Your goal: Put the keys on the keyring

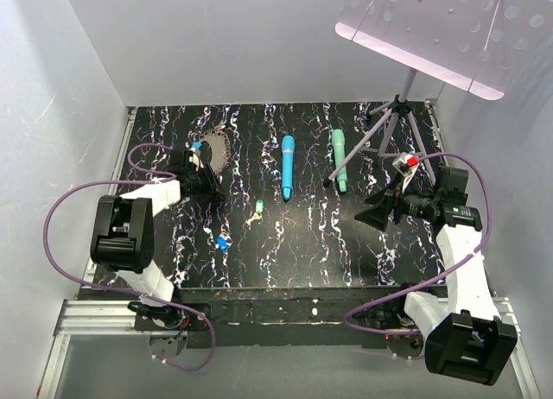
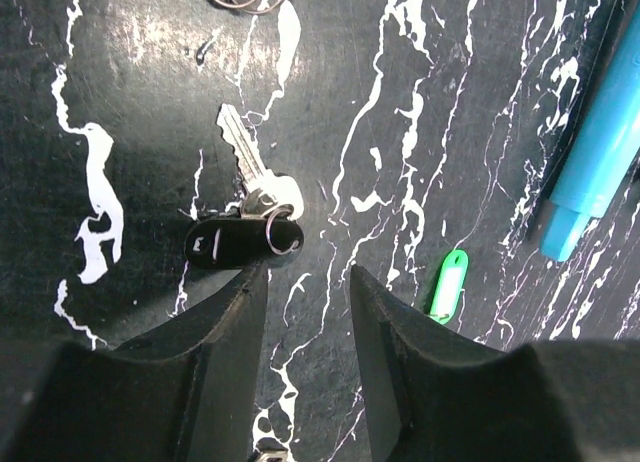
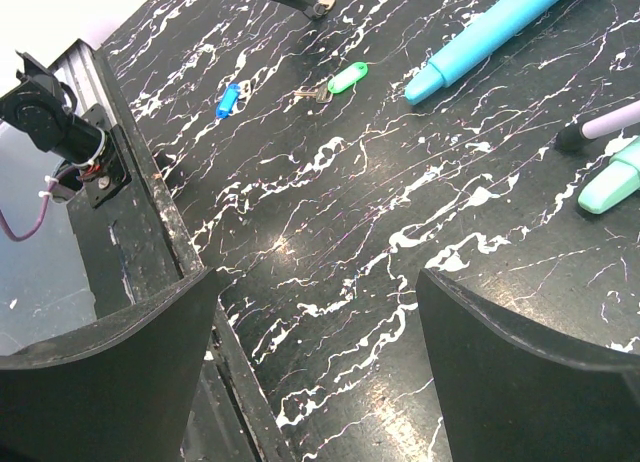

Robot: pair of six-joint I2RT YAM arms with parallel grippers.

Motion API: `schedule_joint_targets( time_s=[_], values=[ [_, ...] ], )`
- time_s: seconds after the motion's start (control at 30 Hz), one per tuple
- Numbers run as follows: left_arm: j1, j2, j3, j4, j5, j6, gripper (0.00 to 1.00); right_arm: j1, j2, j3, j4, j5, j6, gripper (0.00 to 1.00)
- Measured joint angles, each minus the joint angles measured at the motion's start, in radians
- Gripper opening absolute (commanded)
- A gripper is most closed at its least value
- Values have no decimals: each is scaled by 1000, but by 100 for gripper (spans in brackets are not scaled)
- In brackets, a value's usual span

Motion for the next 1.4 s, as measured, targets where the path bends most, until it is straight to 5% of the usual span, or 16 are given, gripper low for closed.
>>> schedule_joint_targets(
  time_s=[1.4],
  values=[
    [-14, 101, 91, -11, -39, 7, 28, 1, 0, 0, -7, 0, -1, 88]
  ],
)
